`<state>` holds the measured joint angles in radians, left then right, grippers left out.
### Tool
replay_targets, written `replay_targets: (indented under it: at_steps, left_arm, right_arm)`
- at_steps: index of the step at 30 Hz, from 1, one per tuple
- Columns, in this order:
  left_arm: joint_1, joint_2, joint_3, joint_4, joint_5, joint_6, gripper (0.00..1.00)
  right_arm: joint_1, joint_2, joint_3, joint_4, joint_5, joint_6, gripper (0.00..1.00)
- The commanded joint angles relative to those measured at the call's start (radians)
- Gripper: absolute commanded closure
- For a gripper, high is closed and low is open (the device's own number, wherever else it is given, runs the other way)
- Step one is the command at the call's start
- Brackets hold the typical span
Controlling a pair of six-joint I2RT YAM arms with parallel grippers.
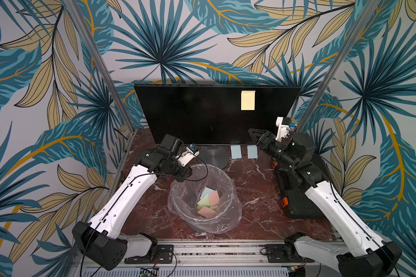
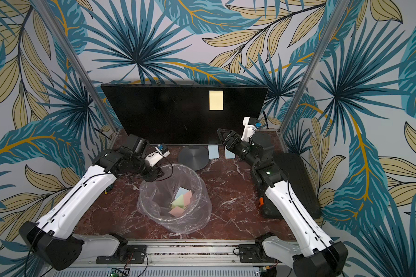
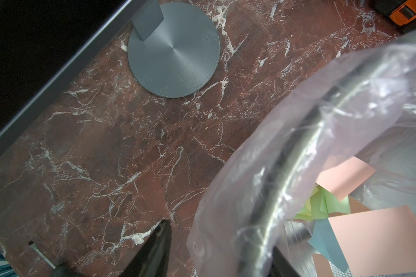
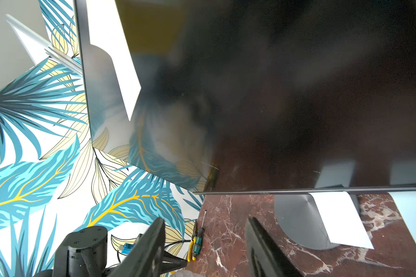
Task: Remove the sticky note from the monitor
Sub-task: Tear off the sticky note from the monitor.
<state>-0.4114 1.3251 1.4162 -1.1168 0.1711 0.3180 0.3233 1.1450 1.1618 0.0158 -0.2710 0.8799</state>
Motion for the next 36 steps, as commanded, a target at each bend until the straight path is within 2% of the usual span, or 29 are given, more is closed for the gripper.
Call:
replay_targets:
  at_steps: [1,36]
  left_arm:
    - [0.000,0.002,-0.011,0.009,-0.020,0.009,0.47]
    - [-0.001,-0.005,-0.009,0.007,-0.023,0.011,0.47]
  right_arm:
    - [-0.006,0.013,0.039,0.067,-0.019,0.017,0.44]
    - [-0.056,0.232,0.336,0.083,-0.084,0.028,0.48]
